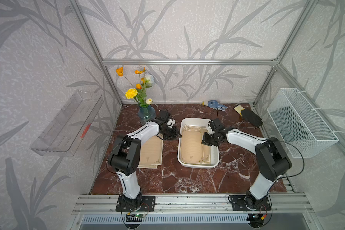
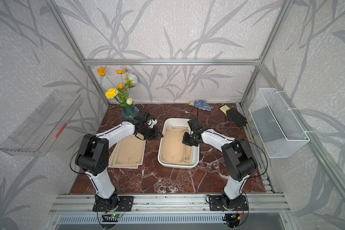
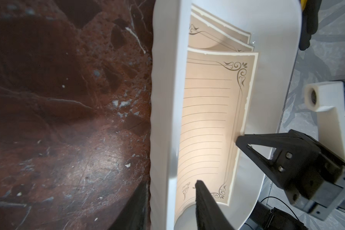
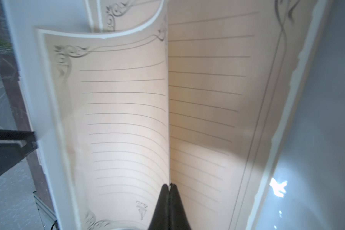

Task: Take out the stationery paper from the storage box
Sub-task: Pick up the stationery paper from the storage box.

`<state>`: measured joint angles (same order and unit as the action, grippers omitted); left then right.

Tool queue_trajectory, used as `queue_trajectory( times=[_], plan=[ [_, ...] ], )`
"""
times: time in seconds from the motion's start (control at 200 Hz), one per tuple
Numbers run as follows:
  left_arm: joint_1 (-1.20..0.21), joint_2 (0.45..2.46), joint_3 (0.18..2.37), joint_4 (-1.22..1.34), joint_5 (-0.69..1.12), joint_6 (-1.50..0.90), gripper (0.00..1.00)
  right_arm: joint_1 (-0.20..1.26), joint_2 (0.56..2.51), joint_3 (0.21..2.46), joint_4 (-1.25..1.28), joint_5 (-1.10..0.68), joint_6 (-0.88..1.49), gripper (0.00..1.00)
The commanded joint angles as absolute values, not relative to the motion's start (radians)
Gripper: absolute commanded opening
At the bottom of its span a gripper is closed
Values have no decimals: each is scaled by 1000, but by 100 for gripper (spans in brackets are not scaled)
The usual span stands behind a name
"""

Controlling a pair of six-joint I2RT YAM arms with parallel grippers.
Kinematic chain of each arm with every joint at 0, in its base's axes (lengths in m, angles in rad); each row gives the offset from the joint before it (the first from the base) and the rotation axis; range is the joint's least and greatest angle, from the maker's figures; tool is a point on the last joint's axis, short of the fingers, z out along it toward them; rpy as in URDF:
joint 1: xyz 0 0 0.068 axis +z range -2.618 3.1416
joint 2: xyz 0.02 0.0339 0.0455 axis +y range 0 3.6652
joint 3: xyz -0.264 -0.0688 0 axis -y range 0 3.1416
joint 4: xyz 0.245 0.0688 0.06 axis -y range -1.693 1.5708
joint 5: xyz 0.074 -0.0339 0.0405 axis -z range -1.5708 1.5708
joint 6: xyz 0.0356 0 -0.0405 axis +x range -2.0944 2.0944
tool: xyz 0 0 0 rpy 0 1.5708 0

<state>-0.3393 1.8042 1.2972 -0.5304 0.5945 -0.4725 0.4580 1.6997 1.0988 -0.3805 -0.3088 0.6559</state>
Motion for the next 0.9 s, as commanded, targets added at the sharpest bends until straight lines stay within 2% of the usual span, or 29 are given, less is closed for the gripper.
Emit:
queue_trajectory(
  times=[0.0, 0.135, 0.32, 0.65, 0.895],
  plan=[
    [-334, 1717, 1330, -531, 561, -434, 41, 463, 1597, 1134, -478, -299, 549, 0],
    [-330, 1649, 1317, -448, 571, -427, 42, 465, 1495, 1168, -535, -313, 462, 0],
    [-320, 1571, 1258, -255, 675, -418, 43, 471, 1314, 1204, -543, -367, 343, 0],
    [-307, 1480, 1079, 282, 930, -494, 49, 472, 986, 1187, -395, -436, 169, 0],
    [-310, 1491, 1024, 668, 1093, -635, 55, 472, 911, 1201, -344, -541, 147, 0]
  ],
)
